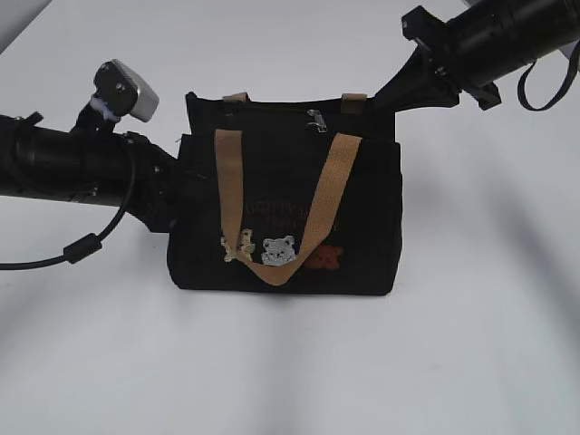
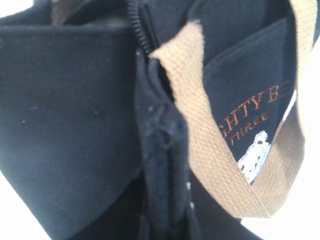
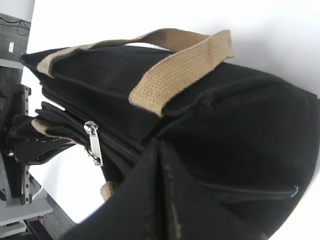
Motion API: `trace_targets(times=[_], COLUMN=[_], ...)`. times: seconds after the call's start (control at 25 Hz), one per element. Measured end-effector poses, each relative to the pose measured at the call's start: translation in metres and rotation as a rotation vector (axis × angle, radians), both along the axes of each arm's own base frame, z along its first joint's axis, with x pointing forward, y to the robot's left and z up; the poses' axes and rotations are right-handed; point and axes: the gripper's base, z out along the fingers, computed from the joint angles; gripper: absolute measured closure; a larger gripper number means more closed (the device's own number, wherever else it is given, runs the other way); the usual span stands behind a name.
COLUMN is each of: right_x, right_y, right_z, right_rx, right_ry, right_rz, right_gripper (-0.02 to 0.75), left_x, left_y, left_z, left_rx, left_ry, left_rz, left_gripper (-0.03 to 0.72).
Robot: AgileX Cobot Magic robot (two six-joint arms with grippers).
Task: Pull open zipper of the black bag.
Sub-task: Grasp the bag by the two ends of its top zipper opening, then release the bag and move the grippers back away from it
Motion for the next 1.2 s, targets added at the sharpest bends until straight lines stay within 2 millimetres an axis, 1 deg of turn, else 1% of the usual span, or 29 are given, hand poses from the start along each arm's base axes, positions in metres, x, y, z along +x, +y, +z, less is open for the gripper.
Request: trace_targets(times=[0.2,0.24,0.28,0.32,0.44,0.52,0.56,0.64,0.68,0.72,0.84,0.88,0.92,1.0,1.12,1.2], right_x=[-0.002,-0.002,-0.003,-0.003,-0.006,-0.009,-0.01,-0.014,-0.016,-0.018,-0.026,-0.031,-0.035,-0.045,-0.063,-0.08], right_y=[0.0,0.0,0.0,0.002,0.01,0.022,0.027,0.038,0.042,0.045,0.045,0.043,0.04,0.031,0.011,-0.001], right_z=[0.0,0.001,0.002,0.002,0.005,0.005,0.005,0.005,0.005,0.005,0.005,0.008,0.011,0.022,0.042,0.051], right_rx=[-0.004,-0.006,-0.006,-0.002,0.007,0.005,0.002,-0.003,-0.009,-0.016,-0.072,-0.097,-0.138,-0.234,-0.421,-0.513], right_ry=[0.012,0.006,0.004,0.003,-0.011,-0.032,-0.041,-0.052,-0.055,-0.054,-0.027,-0.009,0.004,0.018,0.039,0.05], right_rz=[0.019,0.017,0.02,0.025,0.052,0.1,0.121,0.161,0.18,0.198,0.26,0.279,0.28,0.265,0.2,0.156], right_gripper=[0.739,0.728,0.695,0.641,0.449,0.377,0.359,0.342,0.338,0.335,0.335,0.339,0.346,0.359,0.363,0.365], left_x=[0.0,0.0,0.0,0.0,0.0,0.0,0.0,0.0,0.0,0.0,-0.006,-0.008,-0.011,-0.019,-0.03,-0.035], left_y=[0.0,0.0,0.0,0.0,0.0,0.0,0.0,0.0,0.001,0.002,0.007,0.009,0.011,0.016,0.024,0.03], left_z=[0.0,0.0,0.0,0.0,0.0,0.0,0.0,0.0,0.0,0.0,0.003,0.006,0.008,0.015,0.025,0.03], left_rx=[0.0,0.0,0.0,0.0,0.0,0.0,0.0,-0.014,-0.027,-0.03,-0.012,-0.008,0.0,0.029,0.047,0.068], left_ry=[0.0,0.0,0.0,0.0,0.0,0.0,0.0,0.025,0.054,0.08,0.209,0.25,0.305,0.382,0.51,0.536], left_rz=[0.0,0.0,0.0,0.0,0.0,0.0,0.0,0.022,0.052,0.073,0.154,0.189,0.228,0.284,0.412,0.481], left_gripper=[0.624,0.624,0.624,0.624,0.624,0.624,0.624,0.617,0.596,0.543,0.319,0.263,0.232,0.224,0.282,0.326])
